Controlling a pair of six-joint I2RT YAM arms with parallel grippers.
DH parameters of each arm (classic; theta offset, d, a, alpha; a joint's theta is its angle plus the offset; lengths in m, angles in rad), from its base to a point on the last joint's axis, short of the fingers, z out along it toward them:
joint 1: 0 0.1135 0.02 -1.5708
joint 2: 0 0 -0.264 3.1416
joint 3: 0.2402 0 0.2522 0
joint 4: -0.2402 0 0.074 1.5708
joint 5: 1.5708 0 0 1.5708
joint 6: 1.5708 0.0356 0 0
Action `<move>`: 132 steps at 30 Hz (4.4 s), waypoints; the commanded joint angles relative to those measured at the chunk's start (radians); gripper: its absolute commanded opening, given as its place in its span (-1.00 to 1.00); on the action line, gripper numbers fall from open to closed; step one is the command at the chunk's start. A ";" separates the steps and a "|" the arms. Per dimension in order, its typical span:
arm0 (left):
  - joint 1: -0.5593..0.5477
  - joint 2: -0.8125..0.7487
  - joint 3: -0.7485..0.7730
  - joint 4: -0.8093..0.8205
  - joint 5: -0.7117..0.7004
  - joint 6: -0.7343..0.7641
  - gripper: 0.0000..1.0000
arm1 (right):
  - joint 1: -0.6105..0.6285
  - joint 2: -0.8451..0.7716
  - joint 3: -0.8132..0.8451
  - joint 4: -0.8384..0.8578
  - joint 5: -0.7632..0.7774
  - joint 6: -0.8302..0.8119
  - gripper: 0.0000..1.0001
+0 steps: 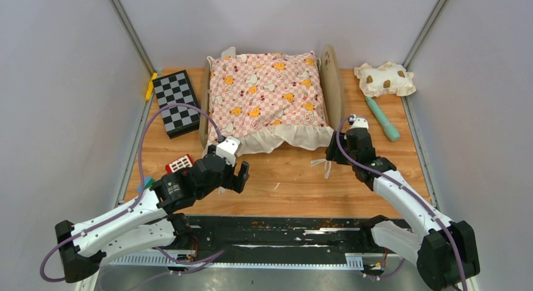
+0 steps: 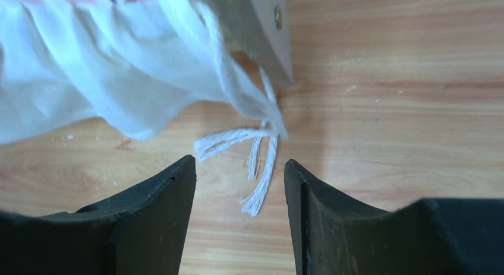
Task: Set up the pet bed
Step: Tie the ropes to the bed frame.
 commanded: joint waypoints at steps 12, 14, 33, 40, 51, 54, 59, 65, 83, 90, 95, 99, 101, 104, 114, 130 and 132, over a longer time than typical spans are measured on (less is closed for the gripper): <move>-0.002 -0.046 -0.059 0.075 0.020 -0.039 0.85 | 0.089 0.181 -0.069 0.043 0.007 0.103 0.14; -0.002 -0.055 -0.066 0.074 0.016 -0.038 0.85 | 0.100 0.224 -0.062 0.032 0.041 0.122 0.14; -0.002 -0.074 -0.106 0.110 0.034 -0.032 0.87 | 0.168 0.326 -0.032 -0.038 0.099 0.187 -0.53; -0.002 -0.089 -0.120 0.114 0.035 -0.034 0.87 | 0.197 0.307 -0.031 -0.063 0.105 0.199 -0.92; -0.002 -0.079 -0.123 0.146 0.052 -0.024 0.87 | 0.198 0.144 -0.052 -0.160 0.086 0.202 -1.00; -0.001 -0.064 -0.108 0.163 0.054 -0.007 0.88 | 0.196 0.096 -0.046 -0.193 0.092 0.200 -1.00; -0.002 -0.020 -0.090 0.249 0.048 0.051 0.88 | 0.190 0.045 -0.033 -0.240 0.099 0.187 -1.00; -0.001 0.052 -0.113 0.466 0.054 0.148 0.88 | 0.157 0.009 -0.033 -0.258 0.084 0.156 -1.00; -0.002 0.133 -0.137 0.550 0.096 0.178 0.91 | 0.126 0.121 0.030 -0.182 0.058 0.094 -0.03; -0.002 0.109 -0.151 0.537 0.088 0.178 0.91 | 0.126 0.291 0.069 -0.127 0.086 0.097 0.02; -0.002 0.097 -0.147 0.490 0.084 0.179 0.91 | 0.123 0.352 0.073 -0.094 0.114 0.106 0.02; -0.002 0.080 -0.146 0.472 0.080 0.182 0.91 | 0.119 0.395 0.074 -0.068 0.102 0.111 -0.03; -0.002 0.074 -0.147 0.465 0.075 0.182 0.91 | 0.113 0.420 0.078 -0.059 0.099 0.111 -0.06; -0.002 0.065 -0.146 0.456 0.070 0.182 0.91 | 0.098 0.445 0.082 -0.044 0.088 0.111 -0.14; -0.002 0.061 -0.147 0.448 0.074 0.172 0.92 | 0.082 0.453 0.055 -0.019 0.065 0.096 -0.88; -0.002 0.139 -0.140 0.621 0.131 0.237 0.93 | 0.080 0.194 0.007 -0.065 0.011 0.097 -1.00; -0.002 0.174 -0.133 0.674 0.141 0.267 0.93 | 0.078 0.180 0.027 -0.082 0.005 0.091 -1.00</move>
